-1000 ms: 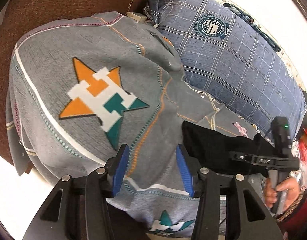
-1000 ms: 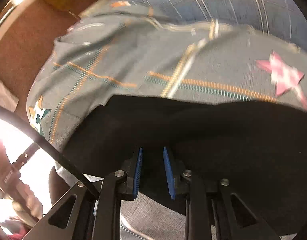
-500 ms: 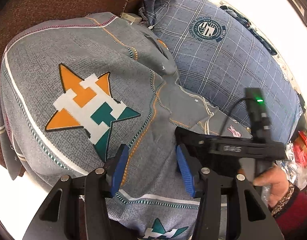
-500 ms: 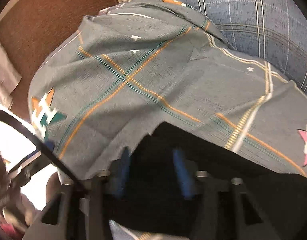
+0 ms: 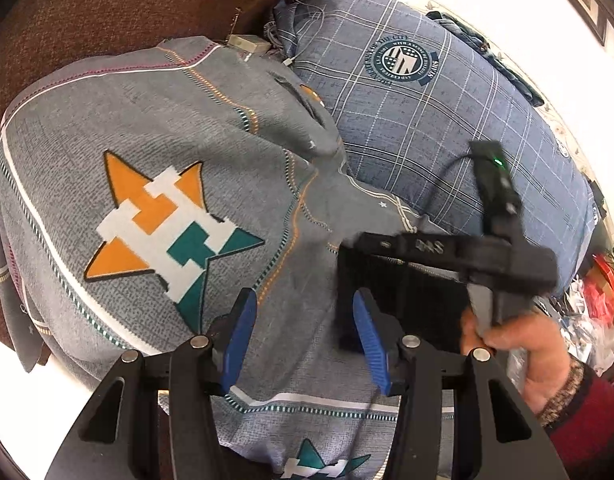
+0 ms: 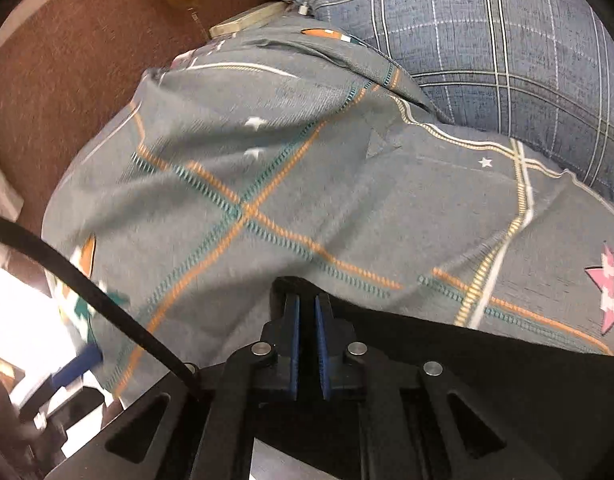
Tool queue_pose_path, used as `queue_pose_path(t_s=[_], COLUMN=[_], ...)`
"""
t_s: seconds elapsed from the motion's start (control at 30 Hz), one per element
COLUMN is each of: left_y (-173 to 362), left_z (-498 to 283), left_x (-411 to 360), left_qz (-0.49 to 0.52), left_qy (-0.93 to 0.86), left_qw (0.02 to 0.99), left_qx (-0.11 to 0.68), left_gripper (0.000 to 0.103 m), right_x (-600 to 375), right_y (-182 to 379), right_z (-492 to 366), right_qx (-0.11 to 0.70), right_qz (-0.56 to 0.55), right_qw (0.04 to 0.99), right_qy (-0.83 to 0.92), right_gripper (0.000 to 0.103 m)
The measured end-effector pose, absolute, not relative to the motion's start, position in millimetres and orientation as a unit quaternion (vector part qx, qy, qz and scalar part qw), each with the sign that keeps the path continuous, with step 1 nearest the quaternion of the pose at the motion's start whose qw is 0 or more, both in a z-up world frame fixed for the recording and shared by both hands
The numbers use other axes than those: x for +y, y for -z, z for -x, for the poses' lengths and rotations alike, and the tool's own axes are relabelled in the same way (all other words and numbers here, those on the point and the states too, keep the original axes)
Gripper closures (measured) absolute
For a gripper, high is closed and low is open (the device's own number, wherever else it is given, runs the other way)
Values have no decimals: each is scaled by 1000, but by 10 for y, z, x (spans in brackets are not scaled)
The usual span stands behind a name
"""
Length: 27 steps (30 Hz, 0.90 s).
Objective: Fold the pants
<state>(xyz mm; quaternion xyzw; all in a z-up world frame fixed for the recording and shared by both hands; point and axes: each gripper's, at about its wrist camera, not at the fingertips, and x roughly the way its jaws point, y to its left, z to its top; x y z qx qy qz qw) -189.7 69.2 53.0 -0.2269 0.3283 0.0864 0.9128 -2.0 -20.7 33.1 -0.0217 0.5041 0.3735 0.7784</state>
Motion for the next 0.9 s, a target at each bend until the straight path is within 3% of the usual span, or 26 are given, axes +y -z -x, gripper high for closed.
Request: queue_pose_path(t_s=[0.07,0.17,0.23,0.3,0.5,0.67,0.8,0.87,0.9], left_y=[-547,-611,-665,-707,-725,-748,-763,-748,-739], left_z=[1889,1895,1902,1889,1742,1574,1425,1328,1294], left_x=[668,634,597,548,353,55,-189,-334,-374], left_qz=[223,219,212,205,201,185,168,157,153], left_qy=[-88,-88,-86,-83,-61,-42,-24,-13,-9], left_qw=[913,914,916,919,918,918,917,916,915], left_qx=[331,331,329,327,336,348,360,370,374], left_gripper=[54,52,49,46,45,45,45,45,45], right_x=[-89,-141,-371,-660,-2142,-3763,-4891,-5340,-5454], right_y=[-221,-328,-440,-476,-378,-339,-424,-405,-404], right_z=[-38,75,145,169,126,82,286,410,435], right_qx=[526,497,470,456,470,505,488,483,487], right_qz=[0,15,25,34,61,-56,-146,-195,-206], right_qw=[754,774,796,816,856,856,860,853,849], right_qy=[-393,-393,-381,-354,-205,-101,-10,10,16], right_gripper=[94,80,60,57,57,58,58,69,84])
